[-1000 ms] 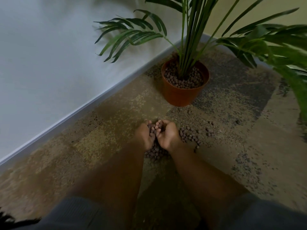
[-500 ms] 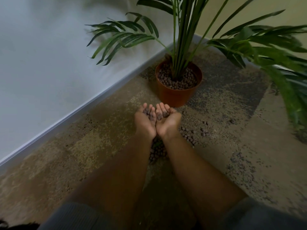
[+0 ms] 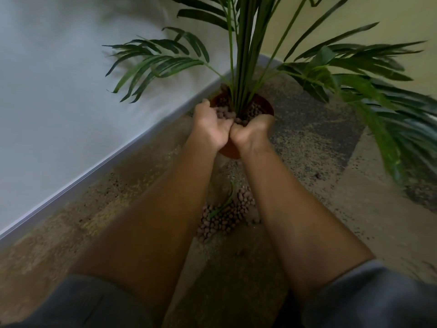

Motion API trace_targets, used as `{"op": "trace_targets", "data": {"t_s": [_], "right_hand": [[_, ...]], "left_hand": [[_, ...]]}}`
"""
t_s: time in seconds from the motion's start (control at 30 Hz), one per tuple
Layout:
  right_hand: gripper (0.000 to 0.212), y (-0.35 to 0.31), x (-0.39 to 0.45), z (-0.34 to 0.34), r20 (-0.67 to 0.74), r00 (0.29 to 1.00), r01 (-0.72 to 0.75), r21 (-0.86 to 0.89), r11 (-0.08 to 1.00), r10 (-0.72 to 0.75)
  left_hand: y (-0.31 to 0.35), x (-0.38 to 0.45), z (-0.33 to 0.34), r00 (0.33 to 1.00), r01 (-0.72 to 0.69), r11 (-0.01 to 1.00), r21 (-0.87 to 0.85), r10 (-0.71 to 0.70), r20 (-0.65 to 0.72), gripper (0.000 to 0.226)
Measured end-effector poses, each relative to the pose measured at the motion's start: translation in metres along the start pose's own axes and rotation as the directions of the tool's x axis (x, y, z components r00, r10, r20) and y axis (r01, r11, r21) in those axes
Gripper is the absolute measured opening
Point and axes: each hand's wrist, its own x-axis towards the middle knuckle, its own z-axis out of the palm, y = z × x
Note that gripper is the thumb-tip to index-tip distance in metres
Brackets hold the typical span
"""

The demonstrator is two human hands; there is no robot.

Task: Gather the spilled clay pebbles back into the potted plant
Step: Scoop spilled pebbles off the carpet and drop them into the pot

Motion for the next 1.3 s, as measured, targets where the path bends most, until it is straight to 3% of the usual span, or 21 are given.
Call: {"op": "trace_targets", "data": {"t_s": [0.13,0.33,0.47,0.57,0.67,0.77,0.8,0.87,0.93,1.0,1.03,1.13,1.23,1.3], "right_hand": [[0.055,-0.006,0.002,0.002,-0.027,1.0,0.008,0.07,0.998,-0.006],[0.053,-0.006,-0.001,-0.003,-0.04,0.999,0.02,0.036,0.999,-0.018],[0.047,0.005,-0.002,-0.013,-0.089,0.996,-0.02,-0.165,0.986,0.005],[0.041,0.022,-0.001,-0.028,-0.112,0.991,-0.107,-0.326,0.939,0.074],[0.03,0.043,0.001,-0.048,-0.148,0.979,-0.2,-0.521,0.83,0.143],[0.024,0.067,-0.004,-0.07,-0.203,0.967,-0.256,-0.763,0.593,0.157],[0.022,0.075,-0.005,-0.08,-0.194,0.971,-0.236,-0.863,0.447,0.138],[0.018,0.089,-0.009,-0.101,-0.087,0.993,-0.089,-0.996,0.021,0.08],[0.02,0.097,-0.015,-0.124,0.076,0.992,0.109,-0.923,-0.369,0.103],[0.037,0.102,-0.022,-0.145,0.207,0.96,0.278,-0.695,-0.663,0.186],[0.045,0.104,-0.027,-0.155,0.255,0.941,0.332,-0.578,-0.746,0.221],[0.054,0.106,-0.036,-0.179,0.357,0.896,0.403,-0.406,-0.82,0.263],[0.054,0.105,-0.04,-0.196,0.429,0.858,0.426,-0.285,-0.859,0.283],[0.05,0.107,-0.041,-0.202,0.477,0.824,0.455,-0.238,-0.858,0.304]], "left_hand": [[0.004,-0.001,0.008,0.992,0.046,0.999,0.007,-0.047,0.118,0.06],[0.005,-0.003,-0.001,0.997,0.026,0.999,0.025,-0.028,0.067,0.058],[0.009,-0.004,-0.029,0.998,-0.059,0.997,0.05,0.06,-0.007,0.05],[0.013,-0.009,-0.061,0.986,-0.089,0.97,0.227,0.119,-0.12,0.045],[0.013,-0.013,-0.097,0.963,-0.03,0.893,0.448,0.146,-0.227,0.038],[0.011,-0.019,-0.135,0.931,0.05,0.783,0.62,0.188,-0.313,0.021],[0.009,-0.022,-0.149,0.916,0.086,0.723,0.686,0.213,-0.339,0.017],[0.004,-0.026,-0.179,0.899,0.142,0.561,0.816,0.271,-0.343,0.016],[-0.003,-0.031,-0.205,0.911,0.186,0.358,0.915,0.286,-0.297,0.021],[-0.008,-0.042,-0.226,0.944,0.199,0.173,0.965,0.231,-0.236,0.026],[-0.01,-0.051,-0.233,0.962,0.187,0.072,0.98,0.188,-0.197,0.026],[-0.017,-0.071,-0.243,1.0,-0.02,-0.208,0.978,-0.014,0.018,0.005],[-0.025,-0.08,-0.243,0.974,-0.148,-0.332,0.932,-0.211,0.079,0.013],[-0.029,-0.081,-0.244,0.98,-0.155,-0.47,0.869,-0.185,0.075,0.027]]}}
